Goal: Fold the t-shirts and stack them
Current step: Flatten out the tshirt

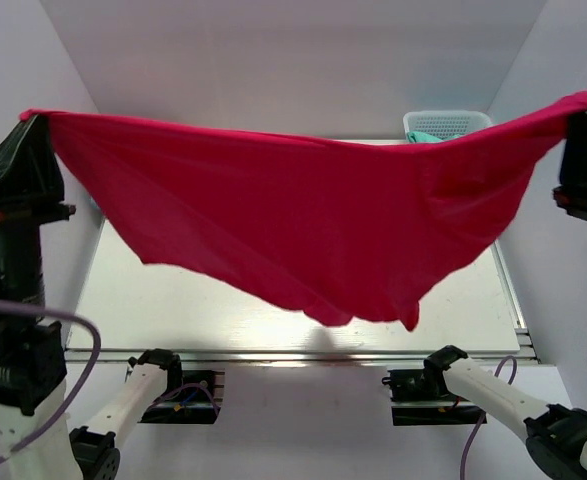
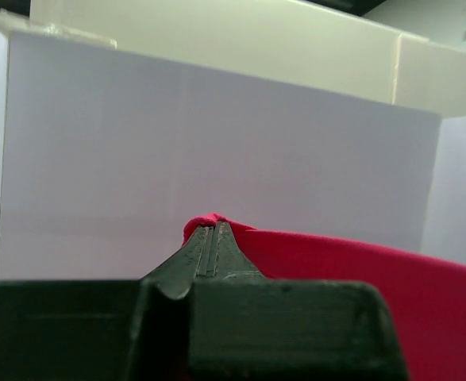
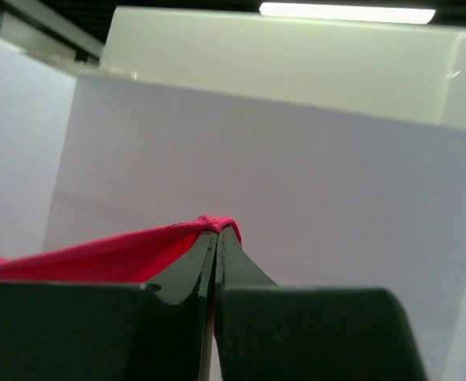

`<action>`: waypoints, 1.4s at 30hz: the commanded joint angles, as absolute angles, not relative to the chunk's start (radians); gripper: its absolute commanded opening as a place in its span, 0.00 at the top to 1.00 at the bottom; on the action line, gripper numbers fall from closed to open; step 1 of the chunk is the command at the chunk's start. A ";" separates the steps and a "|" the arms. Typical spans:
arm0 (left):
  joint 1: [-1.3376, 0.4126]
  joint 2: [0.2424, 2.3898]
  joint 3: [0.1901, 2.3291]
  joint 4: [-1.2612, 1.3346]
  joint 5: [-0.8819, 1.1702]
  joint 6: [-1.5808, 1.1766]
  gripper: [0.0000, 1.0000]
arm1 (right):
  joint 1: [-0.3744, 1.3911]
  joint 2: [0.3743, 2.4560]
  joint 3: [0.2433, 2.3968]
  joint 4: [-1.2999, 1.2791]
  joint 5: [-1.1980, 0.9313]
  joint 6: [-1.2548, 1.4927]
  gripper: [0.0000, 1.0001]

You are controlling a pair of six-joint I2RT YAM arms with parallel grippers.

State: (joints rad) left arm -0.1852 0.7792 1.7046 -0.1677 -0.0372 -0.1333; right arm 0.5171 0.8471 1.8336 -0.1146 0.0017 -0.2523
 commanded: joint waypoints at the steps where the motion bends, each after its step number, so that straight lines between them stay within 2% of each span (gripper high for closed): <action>1: -0.178 0.782 1.727 -0.222 -0.018 -0.107 1.00 | 0.515 0.862 1.859 -0.038 0.079 -0.330 1.00; 5: -0.178 0.822 1.669 -0.222 -0.031 -0.120 1.00 | 0.520 0.925 1.804 0.107 0.213 -0.415 1.00; 10: -0.187 0.925 1.497 -0.155 -0.126 -0.101 1.00 | 0.512 1.062 1.500 0.319 0.293 -0.494 1.00; 15: -0.176 1.200 1.284 -0.039 -0.124 -0.112 1.00 | 0.483 1.296 1.361 0.505 0.351 -0.526 1.00; 16: -0.176 1.257 1.267 -0.028 -0.124 -0.112 0.96 | 0.459 1.330 1.333 0.511 0.338 -0.517 1.00; 17: -0.176 1.314 1.258 -0.028 -0.153 -0.145 0.77 | 0.450 1.430 1.322 0.518 0.331 -0.502 1.00; 19: -0.176 1.494 1.272 -0.061 -0.184 -0.156 0.58 | 0.413 1.498 1.305 0.500 0.273 -0.437 1.00; 20: -0.176 1.550 1.291 -0.081 -0.219 -0.156 0.26 | 0.393 1.608 1.298 0.499 0.267 -0.393 1.00; 21: -0.176 1.606 1.305 -0.090 -0.230 -0.156 0.14 | 0.388 1.646 1.302 0.483 0.229 -0.370 1.00; 22: -0.176 1.661 1.352 -0.106 -0.239 -0.156 0.00 | 0.376 1.679 1.310 0.460 0.177 -0.353 0.81; 24: -0.176 1.822 1.435 -0.222 -0.229 -0.156 0.00 | 0.370 1.840 1.391 0.404 0.161 -0.327 0.49; 25: -0.176 1.866 1.524 -0.266 -0.219 -0.167 0.00 | 0.371 1.903 1.431 0.323 0.158 -0.290 0.37; 26: -0.176 1.903 1.557 -0.299 -0.210 -0.167 0.00 | 0.370 1.934 1.533 0.243 0.147 -0.272 0.34; 28: -0.176 1.944 1.577 -0.319 -0.172 -0.167 0.00 | 0.370 1.986 1.571 0.186 0.137 -0.232 0.31; 30: -0.176 1.913 1.518 -0.266 -0.131 -0.167 0.00 | 0.370 1.958 1.552 0.198 0.135 -0.192 0.10; 38: -0.189 1.747 1.322 -0.201 -0.026 -0.232 0.00 | 0.371 1.836 1.454 0.037 0.086 0.081 0.10; 42: -0.199 1.674 1.182 -0.236 0.115 -0.297 0.00 | 0.374 1.784 1.343 -0.033 0.093 0.201 0.10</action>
